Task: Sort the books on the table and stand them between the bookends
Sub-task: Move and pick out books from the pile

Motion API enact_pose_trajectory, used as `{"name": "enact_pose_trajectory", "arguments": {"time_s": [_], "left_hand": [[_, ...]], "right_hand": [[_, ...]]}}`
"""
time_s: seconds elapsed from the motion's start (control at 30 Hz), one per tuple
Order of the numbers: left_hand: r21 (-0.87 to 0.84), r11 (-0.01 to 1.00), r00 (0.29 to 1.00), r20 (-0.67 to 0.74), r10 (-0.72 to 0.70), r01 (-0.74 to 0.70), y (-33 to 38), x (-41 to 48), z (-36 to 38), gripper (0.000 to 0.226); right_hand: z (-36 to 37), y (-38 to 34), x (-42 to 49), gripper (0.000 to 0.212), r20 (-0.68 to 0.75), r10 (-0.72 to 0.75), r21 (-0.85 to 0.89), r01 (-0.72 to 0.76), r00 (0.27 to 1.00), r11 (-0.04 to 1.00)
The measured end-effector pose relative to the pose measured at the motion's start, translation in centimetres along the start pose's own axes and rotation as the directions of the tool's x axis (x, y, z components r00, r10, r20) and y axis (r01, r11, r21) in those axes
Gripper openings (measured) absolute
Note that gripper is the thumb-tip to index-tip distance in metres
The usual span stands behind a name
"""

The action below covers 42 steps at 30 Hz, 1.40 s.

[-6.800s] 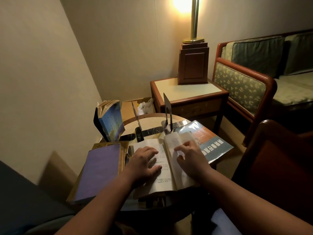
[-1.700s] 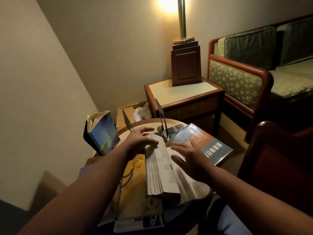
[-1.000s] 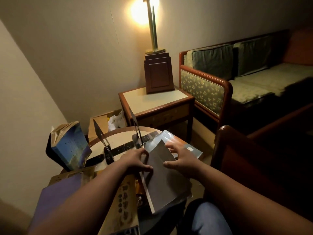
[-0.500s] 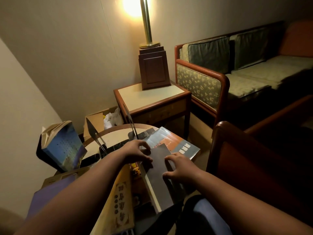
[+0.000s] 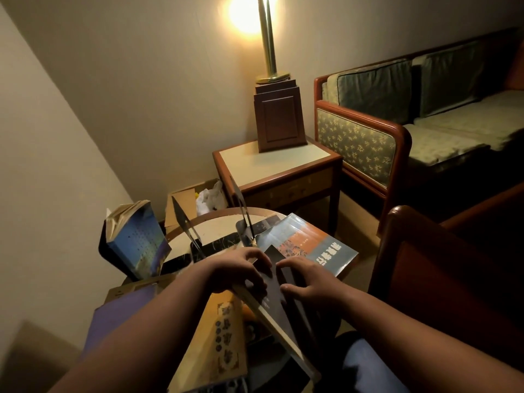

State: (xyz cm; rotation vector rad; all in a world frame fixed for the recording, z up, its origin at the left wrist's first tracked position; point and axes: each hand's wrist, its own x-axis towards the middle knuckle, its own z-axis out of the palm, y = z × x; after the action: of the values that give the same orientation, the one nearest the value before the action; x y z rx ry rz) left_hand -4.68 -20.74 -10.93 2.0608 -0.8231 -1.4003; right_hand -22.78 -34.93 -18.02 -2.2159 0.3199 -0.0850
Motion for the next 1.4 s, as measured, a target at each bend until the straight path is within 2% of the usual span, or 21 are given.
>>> {"name": "enact_pose_trajectory", "arguments": {"time_s": [0.07, 0.17, 0.23, 0.3, 0.33, 0.4, 0.53, 0.63, 0.77, 1.07, 1.3, 1.4], "left_hand": [[0.005, 0.999, 0.997, -0.061, 0.05, -0.05, -0.1, -1.2, 0.1, 0.052], [-0.04, 0.992, 0.984, -0.137, 0.11, -0.116, 0.1, -3.5, -0.4, 0.051], [-0.039, 0.989, 0.974, -0.182, 0.135, -0.145, 0.3, -5.1, -1.3, 0.052], [-0.033, 0.985, 0.96, -0.231, 0.158, -0.17, 0.3, -6.8, -2.5, 0.05], [-0.042, 0.983, 0.953, -0.257, 0.163, -0.179, 0.2, -7.6, -3.1, 0.05], [-0.051, 0.979, 0.937, -0.302, 0.174, -0.198, -0.1, -9.4, -4.2, 0.05], [0.043, 0.975, 0.909, -0.354, 0.22, -0.22, -0.7, -13.3, -6.8, 0.053], [0.0, 0.977, 0.871, -0.452, 0.191, -0.215, -1.0, -16.4, -9.2, 0.054], [0.036, 0.976, 0.795, -0.574, 0.195, -0.214, -0.5, -19.9, -12.4, 0.052], [-0.004, 0.982, 0.649, -0.751, 0.122, -0.189, -1.6, -22.7, -17.7, 0.052], [0.016, 0.988, 0.609, -0.786, 0.109, -0.155, -3.7, -21.6, -20.7, 0.055], [0.02, 0.991, 0.564, -0.821, 0.09, -0.13, -5.0, -20.7, -22.1, 0.052]], "right_hand": [[0.0, -0.3, 0.6, 0.047, -0.041, 0.001, 0.101, 0.003, 0.999, 0.995], [0.4, -0.8, 1.5, 0.059, -0.099, 0.029, 0.139, -0.015, 0.995, 0.99], [0.9, -0.3, 2.0, 0.086, -0.123, 0.07, 0.029, -0.067, 0.99, 0.997], [1.4, 0.3, 2.5, 0.119, -0.092, 0.107, -0.194, -0.123, 0.99, 0.973], [1.6, 0.6, 2.7, 0.128, -0.07, 0.127, -0.302, -0.142, 0.99, 0.943], [2.2, 1.0, 3.2, 0.135, -0.038, 0.16, -0.412, -0.162, 0.986, 0.897], [3.2, 1.2, 3.6, 0.14, 0.044, 0.195, -0.56, -0.137, 0.98, 0.817], [3.8, 1.6, 3.9, 0.142, 0.052, 0.223, -0.632, -0.141, 0.973, 0.762], [3.8, 1.6, 4.2, 0.142, 0.057, 0.231, -0.654, -0.138, 0.971, 0.744], [3.8, 1.4, 4.2, 0.144, 0.069, 0.255, -0.691, -0.138, 0.965, 0.71], [4.0, 1.8, 4.2, 0.133, 0.069, 0.226, -0.696, -0.116, 0.972, 0.708], [4.1, 2.3, 4.2, 0.128, 0.061, 0.195, -0.694, -0.098, 0.979, 0.713]]}}
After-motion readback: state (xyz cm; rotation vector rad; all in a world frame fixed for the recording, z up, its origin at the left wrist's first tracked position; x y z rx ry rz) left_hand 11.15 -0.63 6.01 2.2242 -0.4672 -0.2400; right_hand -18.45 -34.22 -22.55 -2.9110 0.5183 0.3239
